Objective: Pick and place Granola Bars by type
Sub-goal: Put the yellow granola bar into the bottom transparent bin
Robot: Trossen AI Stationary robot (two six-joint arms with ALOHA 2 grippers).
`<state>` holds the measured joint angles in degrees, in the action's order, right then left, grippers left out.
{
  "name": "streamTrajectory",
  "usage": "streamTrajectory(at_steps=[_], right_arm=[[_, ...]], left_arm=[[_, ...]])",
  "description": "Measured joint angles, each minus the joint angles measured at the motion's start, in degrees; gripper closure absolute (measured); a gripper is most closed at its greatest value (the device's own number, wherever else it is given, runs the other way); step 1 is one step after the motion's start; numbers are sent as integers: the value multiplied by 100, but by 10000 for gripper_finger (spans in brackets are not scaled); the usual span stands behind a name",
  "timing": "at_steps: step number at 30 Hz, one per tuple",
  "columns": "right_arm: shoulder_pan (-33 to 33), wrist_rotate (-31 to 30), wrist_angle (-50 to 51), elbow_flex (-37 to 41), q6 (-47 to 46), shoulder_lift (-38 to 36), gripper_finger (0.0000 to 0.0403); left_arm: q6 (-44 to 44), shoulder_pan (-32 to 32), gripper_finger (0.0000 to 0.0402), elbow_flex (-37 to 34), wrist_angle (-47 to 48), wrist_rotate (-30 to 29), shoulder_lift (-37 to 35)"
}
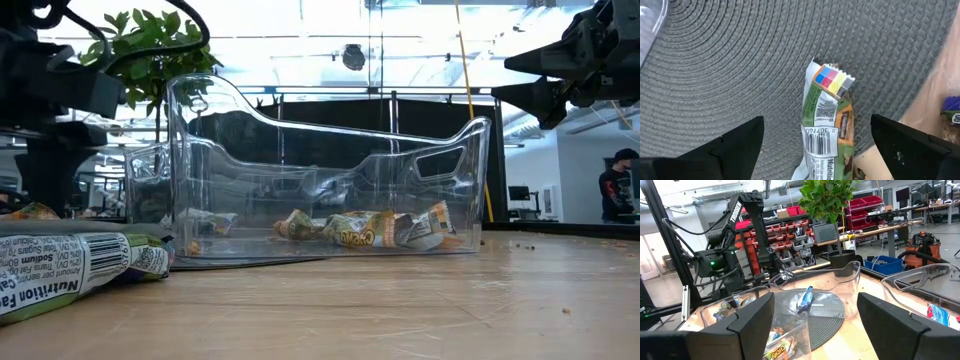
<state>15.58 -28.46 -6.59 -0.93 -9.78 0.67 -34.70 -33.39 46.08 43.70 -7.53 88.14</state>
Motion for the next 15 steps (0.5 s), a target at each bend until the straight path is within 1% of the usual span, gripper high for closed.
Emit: streamTrajectory(at_steps=[2,4,7,11,15], right_arm=[[0,0,-1,0,0,0,124],[-1,1,-2,-2,0,0,124],[1,-1,-2,0,0,0,124],[-1,0,-1,-2,0,0,124],[-1,-1,-2,-2,0,0,124]], left_arm=[[7,0,36,-31,-53,0,-1],[5,0,46,-52,-49,-4,-2],[-21,0,82,-52,-48,-70,-2],[-23,1,163,-52,-51,-158,-2],[-2,61,264,-52,-48,-157,-2]])
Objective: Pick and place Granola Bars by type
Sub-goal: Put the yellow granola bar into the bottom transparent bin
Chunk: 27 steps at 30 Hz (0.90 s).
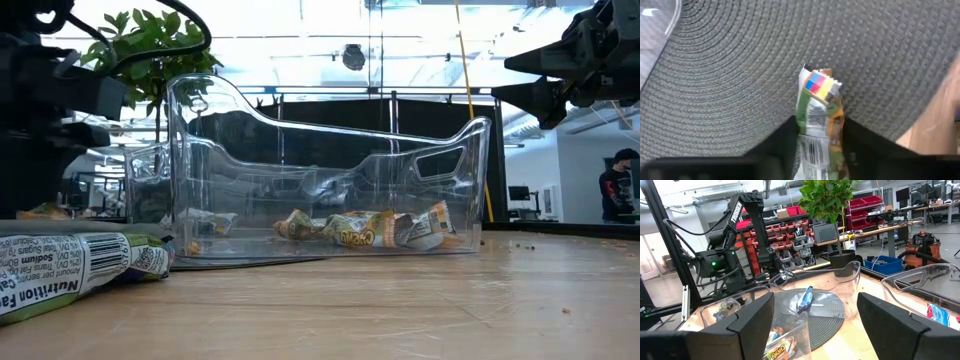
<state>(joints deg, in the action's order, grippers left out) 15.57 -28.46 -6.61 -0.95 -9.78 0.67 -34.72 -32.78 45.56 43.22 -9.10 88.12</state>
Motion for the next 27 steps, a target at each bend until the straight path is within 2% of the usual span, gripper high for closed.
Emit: streamTrajectory(at_steps=[4,6,12,16,21,27], right_arm=[[2,1,2,1,0,0,124],[0,2,0,0,0,0,124],[0,2,0,1,0,0,124],[0,1,0,0,0,-2,124],[0,2,2,1,0,-2,124],[0,2,0,2,0,-2,124]], left_arm=[[21,68,366,0,-4,2,-7],[36,103,386,2,-4,8,-9],[53,131,394,99,391,-167,-66],[148,206,395,520,944,-499,-425],[268,335,397,1334,1766,-787,-838],[898,561,398,2724,2942,-1133,-948]])
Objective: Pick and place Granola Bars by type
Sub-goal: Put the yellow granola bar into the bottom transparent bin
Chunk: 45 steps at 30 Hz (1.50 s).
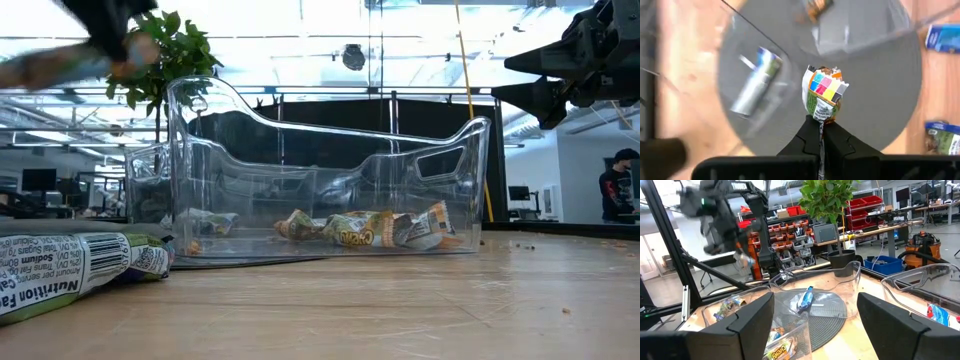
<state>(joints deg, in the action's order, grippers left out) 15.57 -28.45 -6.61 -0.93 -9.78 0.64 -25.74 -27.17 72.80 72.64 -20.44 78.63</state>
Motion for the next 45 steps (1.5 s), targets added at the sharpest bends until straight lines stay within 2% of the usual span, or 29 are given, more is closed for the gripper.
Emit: streamTrajectory(at_steps=[8,15,19,28,38,45], right_arm=[[1,0,2,0,0,0,124],[0,-2,0,1,0,0,124],[1,-2,1,-1,0,0,124],[1,-1,2,0,0,0,124],[1,-1,0,0,0,0,124],[1,-1,0,-2,0,0,124]], left_arm=[[1528,657,399,1541,696,-272,238],[3479,1136,399,2245,665,-271,757],[4272,1344,400,2676,650,-214,1221],[6194,1446,400,3808,492,122,2074],[8431,1446,400,4019,145,1136,2612],[8907,1473,400,4019,-249,1176,3048]])
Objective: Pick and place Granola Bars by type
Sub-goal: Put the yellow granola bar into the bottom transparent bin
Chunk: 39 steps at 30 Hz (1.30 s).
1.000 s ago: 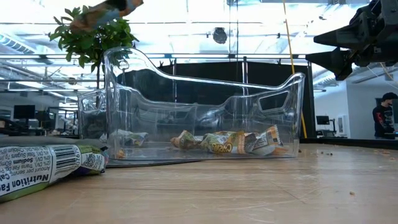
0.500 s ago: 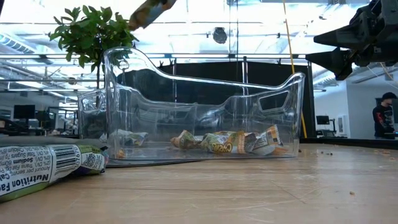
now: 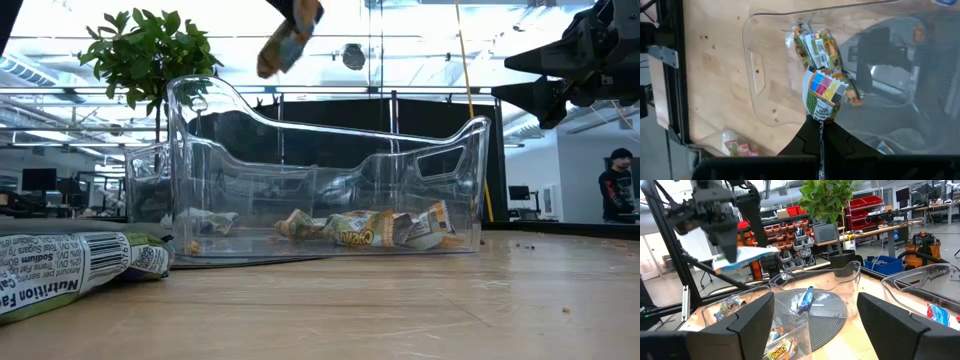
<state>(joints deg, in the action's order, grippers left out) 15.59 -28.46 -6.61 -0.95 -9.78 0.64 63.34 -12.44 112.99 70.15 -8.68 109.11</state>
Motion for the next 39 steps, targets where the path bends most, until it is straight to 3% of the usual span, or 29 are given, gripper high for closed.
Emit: streamTrajectory(at_steps=[17,30,39], right_arm=[[-1,-1,-2,2,0,0,124],[-1,0,-2,2,0,0,124],[0,-1,0,2,0,0,124]], left_arm=[[-391,-27,401,-118,-626,486,895],[-507,-122,401,-1656,-1619,736,906],[-485,-121,401,-2053,-2118,1025,880]])
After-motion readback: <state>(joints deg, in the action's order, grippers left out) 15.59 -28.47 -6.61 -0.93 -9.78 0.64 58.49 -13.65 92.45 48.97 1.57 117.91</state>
